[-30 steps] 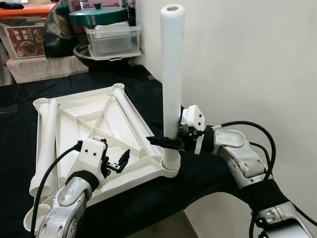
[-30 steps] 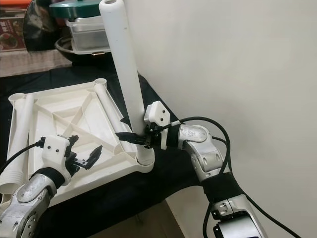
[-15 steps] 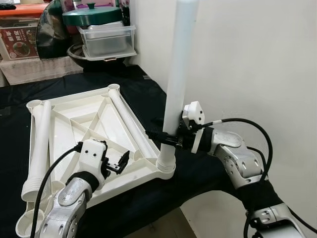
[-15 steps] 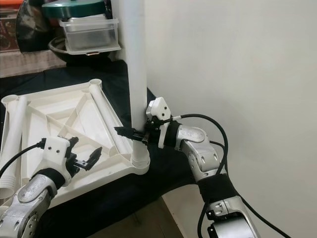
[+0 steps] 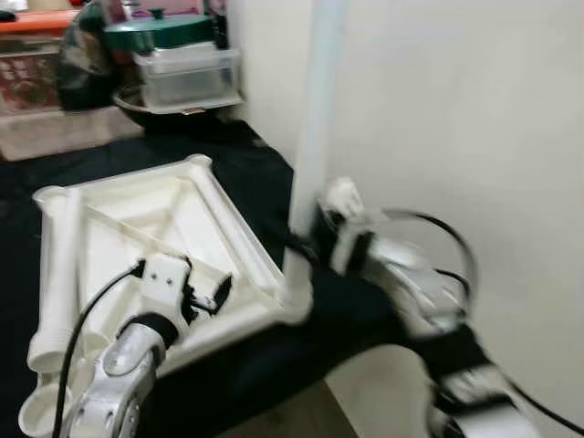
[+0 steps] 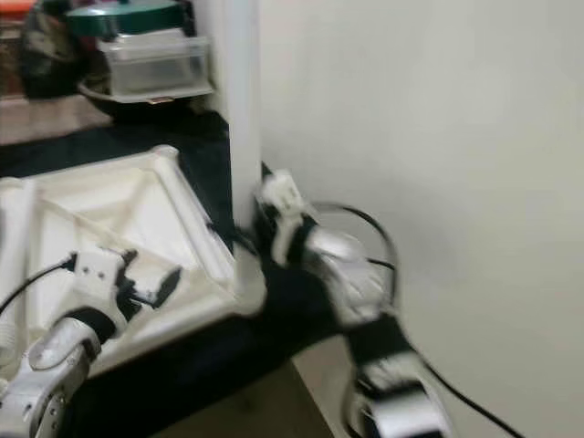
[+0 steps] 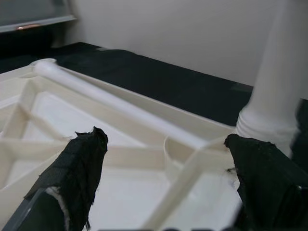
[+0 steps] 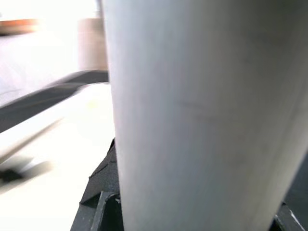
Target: Building children table
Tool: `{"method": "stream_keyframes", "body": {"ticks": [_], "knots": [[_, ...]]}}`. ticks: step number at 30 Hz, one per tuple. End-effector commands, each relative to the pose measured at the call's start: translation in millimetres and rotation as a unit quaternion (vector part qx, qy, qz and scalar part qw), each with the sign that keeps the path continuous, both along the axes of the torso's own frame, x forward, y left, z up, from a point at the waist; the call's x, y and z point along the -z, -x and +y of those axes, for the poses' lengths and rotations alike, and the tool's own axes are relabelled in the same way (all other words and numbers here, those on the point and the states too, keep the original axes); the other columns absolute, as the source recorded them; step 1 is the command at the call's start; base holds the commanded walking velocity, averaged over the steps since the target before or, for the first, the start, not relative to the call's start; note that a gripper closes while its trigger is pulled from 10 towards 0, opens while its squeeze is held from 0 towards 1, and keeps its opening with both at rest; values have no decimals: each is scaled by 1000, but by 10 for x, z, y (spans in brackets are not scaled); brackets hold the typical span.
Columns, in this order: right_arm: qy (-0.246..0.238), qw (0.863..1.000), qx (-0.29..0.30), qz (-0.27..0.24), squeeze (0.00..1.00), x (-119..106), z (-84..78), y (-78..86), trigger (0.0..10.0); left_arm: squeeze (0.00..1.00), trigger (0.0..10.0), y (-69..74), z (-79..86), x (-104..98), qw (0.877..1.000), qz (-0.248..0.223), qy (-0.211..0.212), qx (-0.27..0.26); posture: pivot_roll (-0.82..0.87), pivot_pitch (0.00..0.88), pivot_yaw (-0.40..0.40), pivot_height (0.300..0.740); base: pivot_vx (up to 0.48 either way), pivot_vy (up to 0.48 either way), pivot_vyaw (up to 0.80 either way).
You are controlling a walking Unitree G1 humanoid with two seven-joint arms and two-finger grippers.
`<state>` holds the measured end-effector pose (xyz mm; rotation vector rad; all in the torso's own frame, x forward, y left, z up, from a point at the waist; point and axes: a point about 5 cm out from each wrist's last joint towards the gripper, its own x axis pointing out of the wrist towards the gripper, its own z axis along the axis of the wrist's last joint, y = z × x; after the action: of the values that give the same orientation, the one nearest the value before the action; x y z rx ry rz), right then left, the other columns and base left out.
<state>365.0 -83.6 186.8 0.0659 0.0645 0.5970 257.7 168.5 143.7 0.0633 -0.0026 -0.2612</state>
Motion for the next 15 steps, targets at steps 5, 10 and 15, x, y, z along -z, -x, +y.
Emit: {"method": "stream_keyframes", "body": {"ticks": [5, 10, 15], "knots": [[52, 973, 179, 133, 0, 669, -177, 115, 10000, 0, 10000, -1, 49, 25, 1000, 4, -5, -10, 23, 0, -46, 740, 0, 0, 0], [60, 976, 173, 122, 0, 646, -76, 164, 10000, 0, 10000, -17, 69, 13, 1000, 3, -8, -10, 25, 0, -44, 740, 0, 0, 0], [65, 975, 185, 105, 0, 582, -41, 125, 10000, 0, 10000, -24, 103, 4, 1000, 0, -13, -18, 31, 0, -50, 740, 0, 0, 0]]}}
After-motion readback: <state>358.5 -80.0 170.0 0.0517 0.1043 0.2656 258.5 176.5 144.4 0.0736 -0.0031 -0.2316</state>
